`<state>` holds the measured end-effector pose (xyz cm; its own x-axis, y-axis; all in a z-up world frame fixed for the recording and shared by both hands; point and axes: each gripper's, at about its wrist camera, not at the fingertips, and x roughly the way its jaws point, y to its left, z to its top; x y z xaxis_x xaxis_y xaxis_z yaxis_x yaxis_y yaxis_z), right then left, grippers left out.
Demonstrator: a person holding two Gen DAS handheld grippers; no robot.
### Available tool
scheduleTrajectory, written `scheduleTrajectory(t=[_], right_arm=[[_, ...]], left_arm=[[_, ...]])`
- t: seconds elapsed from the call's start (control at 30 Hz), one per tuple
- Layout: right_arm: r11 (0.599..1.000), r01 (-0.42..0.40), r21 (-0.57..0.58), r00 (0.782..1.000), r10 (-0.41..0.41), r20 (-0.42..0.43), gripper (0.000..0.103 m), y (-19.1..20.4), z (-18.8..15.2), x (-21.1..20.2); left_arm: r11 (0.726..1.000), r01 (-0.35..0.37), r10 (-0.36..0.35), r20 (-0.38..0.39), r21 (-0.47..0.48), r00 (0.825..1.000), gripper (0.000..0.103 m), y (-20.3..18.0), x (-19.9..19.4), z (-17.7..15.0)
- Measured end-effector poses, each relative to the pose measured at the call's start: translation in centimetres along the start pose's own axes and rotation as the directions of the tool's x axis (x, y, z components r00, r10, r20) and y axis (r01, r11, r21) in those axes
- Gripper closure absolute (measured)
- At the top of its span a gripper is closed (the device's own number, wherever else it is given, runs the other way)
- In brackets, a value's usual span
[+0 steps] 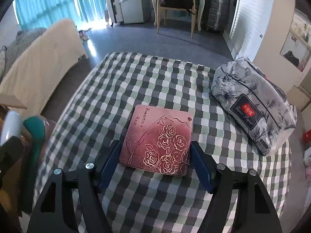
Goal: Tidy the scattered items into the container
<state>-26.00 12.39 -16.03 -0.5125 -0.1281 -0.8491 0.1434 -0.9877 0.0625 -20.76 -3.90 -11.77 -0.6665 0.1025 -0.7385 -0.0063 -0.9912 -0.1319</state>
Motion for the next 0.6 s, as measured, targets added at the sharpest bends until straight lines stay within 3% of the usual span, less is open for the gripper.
scheduleTrajectory(t=[0.47, 0.6], right_arm=[[1.0, -0.027, 0.009, 0.997, 0.027, 0.075, 0.032, -0.9, -0.7, -4.0], [0.999, -0.048, 0.02, 0.997, 0.046, 0.057, 0.032, -1.3, -1.6, -3.8]], left_arm=[[1.0, -0.001, 0.001, 0.011, 0.004, 1.0, 0.053, -0.2, -0.8, 0.1], [1.0, 0.001, -0.001, 0.015, 0.004, 1.0, 0.053, -0.4, -1.4, 0.0]])
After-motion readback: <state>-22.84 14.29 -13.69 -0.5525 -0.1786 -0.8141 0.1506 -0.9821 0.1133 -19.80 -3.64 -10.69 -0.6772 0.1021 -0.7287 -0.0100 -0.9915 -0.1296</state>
